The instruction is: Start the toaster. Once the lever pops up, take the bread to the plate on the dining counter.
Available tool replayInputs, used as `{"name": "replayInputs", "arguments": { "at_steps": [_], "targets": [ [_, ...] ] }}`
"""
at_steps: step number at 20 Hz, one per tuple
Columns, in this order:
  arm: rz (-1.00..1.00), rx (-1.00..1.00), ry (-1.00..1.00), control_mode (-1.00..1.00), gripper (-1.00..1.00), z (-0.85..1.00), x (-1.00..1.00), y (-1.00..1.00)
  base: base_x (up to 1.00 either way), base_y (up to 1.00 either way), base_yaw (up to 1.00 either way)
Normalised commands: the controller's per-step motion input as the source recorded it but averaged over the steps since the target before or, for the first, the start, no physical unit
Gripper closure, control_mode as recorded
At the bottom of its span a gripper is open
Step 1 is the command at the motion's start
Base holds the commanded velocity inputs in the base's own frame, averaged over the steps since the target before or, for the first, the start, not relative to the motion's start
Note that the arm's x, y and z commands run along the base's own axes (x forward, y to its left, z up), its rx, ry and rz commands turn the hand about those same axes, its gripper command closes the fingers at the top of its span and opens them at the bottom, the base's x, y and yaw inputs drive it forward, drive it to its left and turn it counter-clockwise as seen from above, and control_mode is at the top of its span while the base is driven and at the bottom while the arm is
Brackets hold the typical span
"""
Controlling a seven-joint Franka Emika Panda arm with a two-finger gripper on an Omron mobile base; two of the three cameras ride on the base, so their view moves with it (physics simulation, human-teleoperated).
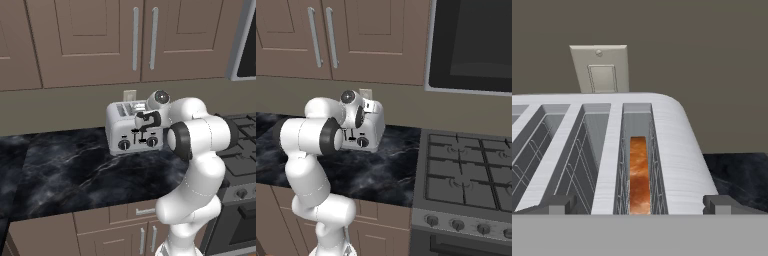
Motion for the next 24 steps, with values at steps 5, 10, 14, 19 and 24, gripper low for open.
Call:
{"name": "replayInputs", "arguments": {
  "at_steps": [5, 10, 14, 19, 24],
  "targets": [
    [0.0, 0.0, 0.0, -1.0, -1.0, 0.0, 0.0, 0.0, 0.0, 0.0, 0.0],
    [0.0, 0.0, 0.0, -1.0, -1.0, 0.0, 0.0, 0.0, 0.0, 0.0, 0.0],
    [0.0, 0.0, 0.0, -1.0, -1.0, 0.0, 0.0, 0.0, 0.0, 0.0, 0.0],
    [0.0, 0.0, 0.0, -1.0, -1.0, 0.0, 0.0, 0.0, 0.0, 0.0, 0.0],
    [0.0, 0.0, 0.0, -1.0, -1.0, 0.0, 0.0, 0.0, 0.0, 0.0, 0.0]
  ]
}}
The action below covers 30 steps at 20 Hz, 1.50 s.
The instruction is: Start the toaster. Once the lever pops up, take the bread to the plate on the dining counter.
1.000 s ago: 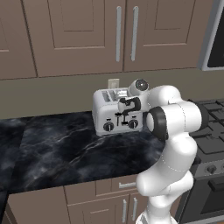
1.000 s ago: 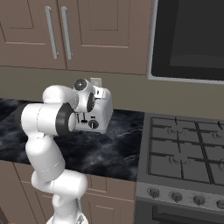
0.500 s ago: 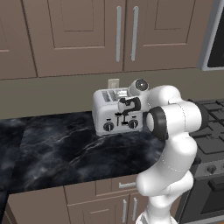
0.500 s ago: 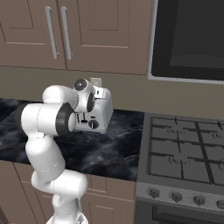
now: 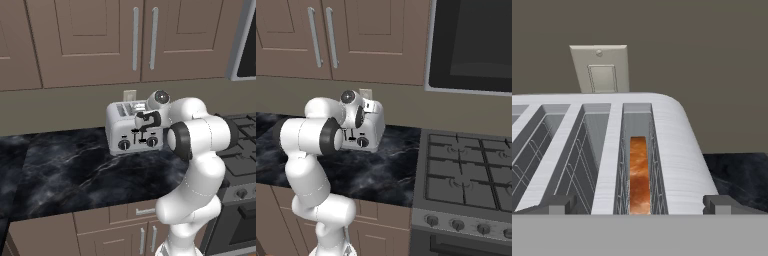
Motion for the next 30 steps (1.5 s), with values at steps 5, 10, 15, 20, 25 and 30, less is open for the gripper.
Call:
{"name": "replayInputs", "arguments": {
  "at_steps": [5, 10, 15, 20, 25, 30],
  "targets": [
    [0.0, 0.0, 0.0, -1.0, -1.0, 0.0, 0.0, 0.0, 0.0, 0.0, 0.0],
    [0.0, 0.0, 0.0, -1.0, -1.0, 0.0, 0.0, 0.0, 0.0, 0.0, 0.0],
    [0.0, 0.0, 0.0, -1.0, -1.0, 0.0, 0.0, 0.0, 0.0, 0.0, 0.0],
    [0.0, 0.0, 0.0, -1.0, -1.0, 0.0, 0.0, 0.0, 0.0, 0.0, 0.0],
    [0.0, 0.0, 0.0, -1.0, -1.0, 0.0, 0.0, 0.0, 0.0, 0.0, 0.0],
    [0.0, 0.0, 0.0, -1.0, -1.0, 0.0, 0.0, 0.0, 0.0, 0.0, 0.0]
  ]
}}
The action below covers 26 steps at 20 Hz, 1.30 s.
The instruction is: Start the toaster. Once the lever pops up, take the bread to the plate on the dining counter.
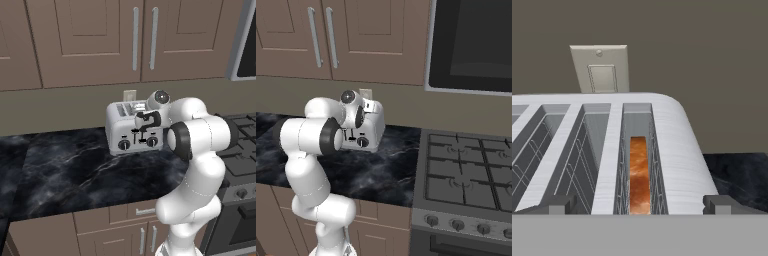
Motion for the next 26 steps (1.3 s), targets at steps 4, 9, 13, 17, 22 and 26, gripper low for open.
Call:
{"name": "replayInputs", "arguments": {
  "at_steps": [4, 9, 13, 17, 22, 26],
  "targets": [
    [0.0, 0.0, 0.0, -1.0, -1.0, 0.0, 0.0, 0.0, 0.0, 0.0, 0.0],
    [0.0, 0.0, 0.0, -1.0, -1.0, 0.0, 0.0, 0.0, 0.0, 0.0, 0.0],
    [0.0, 0.0, 0.0, -1.0, -1.0, 0.0, 0.0, 0.0, 0.0, 0.0, 0.0],
    [0.0, 0.0, 0.0, -1.0, -1.0, 0.0, 0.0, 0.0, 0.0, 0.0, 0.0],
    [0.0, 0.0, 0.0, -1.0, -1.0, 0.0, 0.0, 0.0, 0.0, 0.0, 0.0],
    [0.0, 0.0, 0.0, -1.0, -1.0, 0.0, 0.0, 0.0, 0.0, 0.0, 0.0]
  ]
}}
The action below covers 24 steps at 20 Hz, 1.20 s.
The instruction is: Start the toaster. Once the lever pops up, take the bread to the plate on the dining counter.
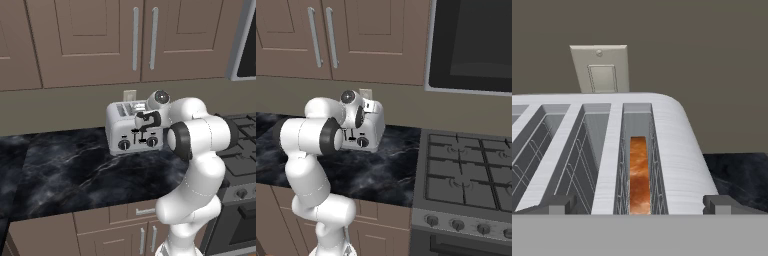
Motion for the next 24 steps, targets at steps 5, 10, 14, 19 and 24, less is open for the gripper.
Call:
{"name": "replayInputs", "arguments": {
  "at_steps": [5, 10, 14, 19, 24],
  "targets": [
    [0.0, 0.0, 0.0, -1.0, -1.0, 0.0, 0.0, 0.0, 0.0, 0.0, 0.0],
    [0.0, 0.0, 0.0, -1.0, -1.0, 0.0, 0.0, 0.0, 0.0, 0.0, 0.0],
    [0.0, 0.0, 0.0, -1.0, -1.0, 0.0, 0.0, 0.0, 0.0, 0.0, 0.0],
    [0.0, 0.0, 0.0, -1.0, -1.0, 0.0, 0.0, 0.0, 0.0, 0.0, 0.0],
    [0.0, 0.0, 0.0, -1.0, -1.0, 0.0, 0.0, 0.0, 0.0, 0.0, 0.0]
  ]
}}
